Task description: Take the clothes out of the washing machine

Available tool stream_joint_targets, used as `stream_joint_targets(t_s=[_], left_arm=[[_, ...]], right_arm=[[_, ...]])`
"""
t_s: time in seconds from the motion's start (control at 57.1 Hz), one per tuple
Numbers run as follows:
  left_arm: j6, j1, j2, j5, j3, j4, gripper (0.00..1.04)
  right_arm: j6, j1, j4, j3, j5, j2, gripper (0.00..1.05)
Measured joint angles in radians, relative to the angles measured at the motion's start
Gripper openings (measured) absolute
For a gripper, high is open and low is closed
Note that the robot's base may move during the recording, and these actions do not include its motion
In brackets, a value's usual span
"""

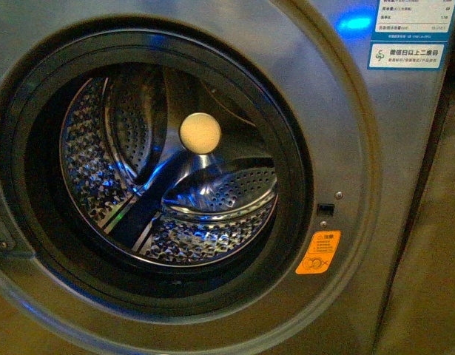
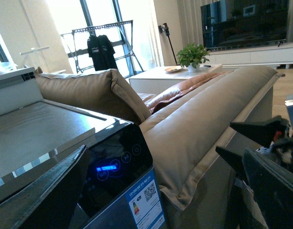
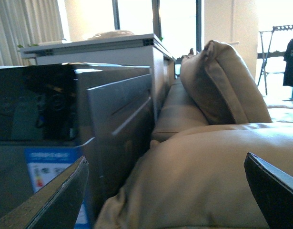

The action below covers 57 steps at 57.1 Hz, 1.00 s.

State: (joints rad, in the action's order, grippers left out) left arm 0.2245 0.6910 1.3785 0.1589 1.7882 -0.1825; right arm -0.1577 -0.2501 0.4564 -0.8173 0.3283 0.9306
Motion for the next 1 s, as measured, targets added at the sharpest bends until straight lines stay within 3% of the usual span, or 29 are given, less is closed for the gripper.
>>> stream_joint_targets(t_s=[0.123,0.175,0.228,0.315,0.648,0.876,0.893,0.998], left_arm=[[0.0,0.0,0.0,0.0,0.0,0.0,0.98],[0.0,0.0,0.0,0.0,0.0,0.0,0.98],[0.0,0.0,0.0,0.0,0.0,0.0,0.98],[0.0,0.0,0.0,0.0,0.0,0.0,0.98],[0.0,0.0,0.0,0.0,0.0,0.0,0.98],[0.0,0.0,0.0,-0.001,0.0,0.0,0.98],[-0.005,0.002,0.0,-0.014,0.002,-0.001,0.98],[-0.08,0.032,0.037,-0.358,0.085,-0.037,0.98]], right_arm=[[0.053,0.149,0.063,0.225,-0.154,-0.195,0.96],[0.098,0.213,-0.136,0.23,-0.267,-0.261,0.87],[0.119,0.235,-0.278,0.249,-0.309,-0.303,0.78],[0.14,0.244,-0.336,0.338,-0.321,-0.353,0.62],[0.154,0.246,-0.265,0.563,-0.325,-0.487,0.04],[0.156,0.246,-0.254,0.652,-0.325,-0.556,0.02],[0.156,0.246,-0.254,0.656,-0.325,-0.559,0.02],[0.156,0.246,-0.254,0.685,-0.326,-0.593,0.02]])
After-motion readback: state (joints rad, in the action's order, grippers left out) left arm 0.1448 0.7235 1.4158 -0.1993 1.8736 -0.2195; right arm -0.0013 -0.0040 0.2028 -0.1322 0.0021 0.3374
